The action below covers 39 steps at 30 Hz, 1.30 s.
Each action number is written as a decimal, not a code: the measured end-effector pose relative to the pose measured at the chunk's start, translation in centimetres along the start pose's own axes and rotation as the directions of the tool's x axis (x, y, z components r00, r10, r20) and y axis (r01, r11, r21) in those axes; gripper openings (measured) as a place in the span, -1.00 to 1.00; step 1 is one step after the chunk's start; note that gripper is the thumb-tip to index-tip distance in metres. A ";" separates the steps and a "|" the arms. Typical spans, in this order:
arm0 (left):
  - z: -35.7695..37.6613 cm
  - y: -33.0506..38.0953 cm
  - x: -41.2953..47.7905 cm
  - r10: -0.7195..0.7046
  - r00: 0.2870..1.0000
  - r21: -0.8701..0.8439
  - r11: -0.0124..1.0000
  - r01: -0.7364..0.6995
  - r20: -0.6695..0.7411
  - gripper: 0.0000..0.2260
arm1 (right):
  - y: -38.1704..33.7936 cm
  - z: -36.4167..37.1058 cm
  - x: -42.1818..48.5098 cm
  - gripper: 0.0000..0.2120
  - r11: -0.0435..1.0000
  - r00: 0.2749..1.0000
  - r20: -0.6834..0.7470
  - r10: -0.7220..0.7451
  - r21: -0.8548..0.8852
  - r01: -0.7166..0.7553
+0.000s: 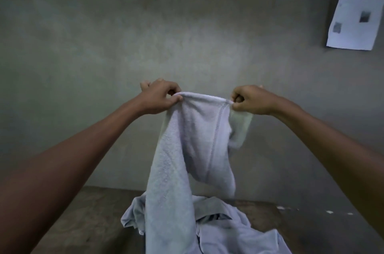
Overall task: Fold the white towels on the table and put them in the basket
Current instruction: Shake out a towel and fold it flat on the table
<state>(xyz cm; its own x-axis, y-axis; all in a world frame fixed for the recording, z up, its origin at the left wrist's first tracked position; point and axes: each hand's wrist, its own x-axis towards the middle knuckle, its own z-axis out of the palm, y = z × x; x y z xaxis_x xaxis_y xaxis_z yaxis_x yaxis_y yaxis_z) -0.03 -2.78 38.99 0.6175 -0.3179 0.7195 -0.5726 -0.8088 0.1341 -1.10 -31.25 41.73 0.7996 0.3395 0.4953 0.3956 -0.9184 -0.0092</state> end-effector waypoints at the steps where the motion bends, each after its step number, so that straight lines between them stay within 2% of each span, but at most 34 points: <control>1: -0.1 -0.2 -0.3 -0.013 1.000 -0.075 0.997 0.013 0.007 -0.80 | 0.3 0.4 -0.2 -0.97 1.000 0.997 0.077 -0.001 0.011 0.000; 4: -0.5 -1.1 -1.1 -0.083 0.995 -0.192 0.977 0.093 0.061 -0.85 | 1.0 1.4 -0.8 -0.93 0.976 0.987 0.156 -0.029 0.219 -0.006; 6: -0.4 -1.2 -1.7 -0.118 0.982 -0.280 0.947 0.155 0.144 -0.85 | 1.0 1.3 -1.0 -0.89 0.932 0.994 0.102 -0.022 0.363 -0.016; 8: 0.3 -0.6 -2.3 -0.136 0.960 -0.387 0.894 0.225 0.244 -0.95 | 0.2 1.0 -1.0 -0.92 0.862 1.000 0.027 0.005 0.507 -0.018; 10: 1.5 -0.1 -2.8 -0.156 0.937 -0.450 0.844 0.291 0.313 -0.91 | -1.2 0.8 -0.8 -0.96 0.793 0.999 -0.052 -0.002 0.608 0.033; 13: 3.5 1.0 -3.4 -0.147 0.924 -0.561 0.757 0.335 0.353 -0.92 | -3.4 1.0 -0.1 -0.98 0.806 0.989 -0.129 -0.070 0.577 0.132; 16: 4.7 2.0 -3.7 -0.094 0.923 -0.670 0.660 0.339 0.374 -0.94 | -4.6 1.7 0.3 -0.94 0.847 0.985 -0.107 -0.137 0.503 0.172; 20: 5.0 3.0 -3.8 -0.045 0.933 -0.725 0.617 0.308 0.358 -0.87 | -4.8 2.6 0.3 -0.93 0.834 0.986 -0.078 -0.148 0.526 0.167; 25: 4.9 3.6 -3.2 -0.094 0.967 -0.749 0.616 0.243 0.237 -0.92 | -4.3 3.8 -0.7 -0.91 0.826 0.998 -0.042 -0.044 0.560 0.060; 28: 4.5 3.9 -2.6 -0.101 0.977 -0.715 0.667 0.208 0.189 -0.92 | -4.0 5.2 -1.8 -0.97 0.829 0.999 0.030 0.018 0.559 -0.032; 32: 4.2 4.0 -2.3 -0.076 0.984 -0.660 0.733 0.164 0.161 -0.93 | -3.6 6.7 -2.6 -0.90 0.790 0.990 0.129 0.065 0.600 -0.130; 34: 3.9 3.6 -2.2 -0.107 0.988 -0.666 0.731 0.152 0.108 -0.90 | -3.2 7.4 -2.7 -0.92 0.755 0.985 0.158 0.071 0.637 -0.157; 36: 3.5 3.1 -2.2 -0.130 0.989 -0.672 0.728 0.140 0.065 -0.90 | -2.8 8.0 -2.8 -0.85 0.746 0.983 0.169 0.073 0.645 -0.166; 39: 3.6 2.8 -2.2 -0.135 0.978 -0.637 0.743 0.207 0.161 -0.98 | -3.0 7.7 -2.6 -0.85 0.755 0.991 0.097 0.087 0.642 -0.129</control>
<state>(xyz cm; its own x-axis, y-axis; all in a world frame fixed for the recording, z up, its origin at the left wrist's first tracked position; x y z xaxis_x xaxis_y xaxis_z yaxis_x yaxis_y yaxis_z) -1.04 -6.12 35.27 0.7676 -0.2812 0.5759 -0.6408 -0.3515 0.6825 -0.87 -27.78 33.77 0.8710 0.2763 0.4061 0.4858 -0.6070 -0.6289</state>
